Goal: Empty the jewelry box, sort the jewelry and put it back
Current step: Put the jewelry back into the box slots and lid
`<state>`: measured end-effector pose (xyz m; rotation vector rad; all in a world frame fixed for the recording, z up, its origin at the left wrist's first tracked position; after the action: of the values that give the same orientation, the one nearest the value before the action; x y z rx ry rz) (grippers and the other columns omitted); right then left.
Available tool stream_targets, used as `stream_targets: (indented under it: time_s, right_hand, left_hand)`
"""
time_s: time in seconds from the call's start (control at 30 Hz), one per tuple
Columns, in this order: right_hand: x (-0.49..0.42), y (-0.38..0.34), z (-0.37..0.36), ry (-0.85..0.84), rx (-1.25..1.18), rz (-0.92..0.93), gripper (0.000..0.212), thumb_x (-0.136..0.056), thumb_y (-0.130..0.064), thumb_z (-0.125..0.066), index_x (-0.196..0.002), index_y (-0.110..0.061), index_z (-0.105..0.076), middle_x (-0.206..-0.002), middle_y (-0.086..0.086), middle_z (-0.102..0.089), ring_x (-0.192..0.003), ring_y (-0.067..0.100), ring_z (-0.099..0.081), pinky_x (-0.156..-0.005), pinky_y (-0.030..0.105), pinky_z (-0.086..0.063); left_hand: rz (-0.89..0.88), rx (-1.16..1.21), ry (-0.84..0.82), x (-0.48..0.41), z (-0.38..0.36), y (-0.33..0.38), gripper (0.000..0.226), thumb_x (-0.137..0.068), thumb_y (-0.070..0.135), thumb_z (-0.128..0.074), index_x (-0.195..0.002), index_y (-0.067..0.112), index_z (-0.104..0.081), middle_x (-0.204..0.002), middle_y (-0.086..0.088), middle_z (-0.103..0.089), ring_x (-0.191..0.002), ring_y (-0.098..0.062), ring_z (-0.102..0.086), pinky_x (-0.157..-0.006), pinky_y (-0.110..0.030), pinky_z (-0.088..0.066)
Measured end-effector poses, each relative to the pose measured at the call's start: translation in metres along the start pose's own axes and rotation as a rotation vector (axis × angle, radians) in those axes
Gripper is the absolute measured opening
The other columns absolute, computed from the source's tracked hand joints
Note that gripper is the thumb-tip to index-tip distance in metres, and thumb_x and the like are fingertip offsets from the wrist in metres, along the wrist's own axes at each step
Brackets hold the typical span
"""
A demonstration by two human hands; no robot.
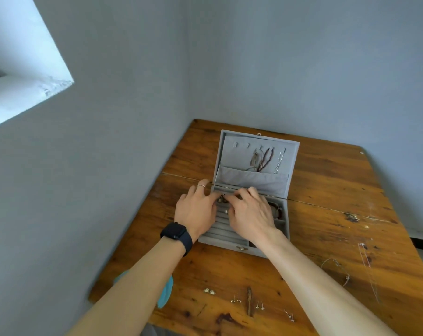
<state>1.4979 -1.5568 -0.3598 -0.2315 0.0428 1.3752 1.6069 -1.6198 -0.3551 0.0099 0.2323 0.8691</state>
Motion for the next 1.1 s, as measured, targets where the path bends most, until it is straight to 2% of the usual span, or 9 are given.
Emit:
stream_targets:
  time_s: [0.27,0.43,0.57,0.73,0.9,1.0,1.1]
  right_hand:
    - [-0.006,0.002,0.007,-0.050,-0.046,0.006,0.041,-0.101,-0.029,-0.040,-0.139,-0.027,-0.054,-0.131,-0.001,-0.060,-0.119,0.023,-0.046,-0.095,0.040,-0.042]
    - [0.009,0.009,0.022,0.021,-0.159,-0.031,0.040,-0.101,-0.028,-0.044,-0.139,-0.025,-0.054,-0.129,-0.002,-0.063,-0.116,0.021,-0.050,-0.095,0.040,-0.048]
    - [0.032,0.006,0.037,0.095,-0.224,-0.041,0.037,-0.099,-0.029,-0.051,-0.135,-0.026,-0.058,-0.127,-0.006,-0.064,-0.116,0.017,-0.052,-0.092,0.033,-0.048]
    - [0.076,-0.015,0.047,0.150,-0.348,-0.026,0.035,-0.099,-0.030,-0.054,-0.133,-0.030,-0.060,-0.126,-0.015,-0.061,-0.116,0.006,-0.046,-0.089,0.023,-0.041]
    - [0.121,-0.047,0.044,0.141,-0.442,-0.004,0.034,-0.098,-0.032,-0.057,-0.132,-0.030,-0.060,-0.125,-0.019,-0.059,-0.119,-0.001,-0.043,-0.097,0.019,-0.039]
    - [0.139,-0.066,0.038,0.117,-0.450,0.010,0.034,-0.098,-0.035,-0.057,-0.132,-0.034,-0.059,-0.126,-0.023,-0.057,-0.120,-0.004,-0.043,-0.099,0.015,-0.035]
    - [0.147,-0.082,0.032,0.089,-0.448,0.026,0.035,-0.097,-0.035,-0.058,-0.132,-0.034,-0.058,-0.127,-0.023,-0.057,-0.119,-0.005,-0.042,-0.097,0.013,-0.033]
  left_hand:
    - [0.030,0.007,-0.024,-0.002,0.000,0.003,0.036,-0.099,0.028,-0.045,-0.134,0.031,-0.052,-0.143,-0.004,-0.046,-0.116,-0.025,-0.053,-0.081,-0.038,-0.050]
    - [0.027,0.070,-0.042,0.000,0.009,0.002,0.036,-0.098,0.027,-0.045,-0.133,0.031,-0.054,-0.139,-0.002,-0.048,-0.116,-0.023,-0.053,-0.080,-0.037,-0.050]
    - [0.018,0.167,-0.015,0.015,0.027,-0.007,0.038,-0.099,0.027,-0.046,-0.135,0.035,-0.054,-0.135,0.002,-0.052,-0.117,-0.020,-0.053,-0.080,-0.036,-0.052]
    - [0.082,0.249,0.077,0.058,0.051,-0.040,0.035,-0.098,0.030,-0.050,-0.132,0.036,-0.057,-0.128,0.006,-0.059,-0.108,-0.013,-0.056,-0.072,-0.032,-0.055]
    - [0.204,0.318,0.076,0.116,0.051,-0.080,0.031,-0.098,0.034,-0.049,-0.128,0.040,-0.059,-0.127,0.011,-0.060,-0.112,-0.010,-0.056,-0.084,-0.030,-0.054]
    - [0.259,0.315,0.052,0.143,0.044,-0.096,0.030,-0.098,0.036,-0.050,-0.126,0.040,-0.061,-0.126,0.014,-0.060,-0.114,-0.009,-0.055,-0.084,-0.022,-0.047]
    - [0.320,0.322,0.032,0.161,0.035,-0.105,0.030,-0.096,0.038,-0.052,-0.125,0.040,-0.061,-0.126,0.015,-0.059,-0.115,-0.008,-0.055,-0.085,-0.022,-0.047]
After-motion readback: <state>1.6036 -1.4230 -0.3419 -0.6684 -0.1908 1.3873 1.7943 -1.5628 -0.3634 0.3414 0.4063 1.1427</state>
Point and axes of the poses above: each hand's wrist, its own x-axis away from the middle knuckle, its own z-axis out of the back of the hand, y = z × x, the point moved 8 cm from there along -x, towards the middle knuckle
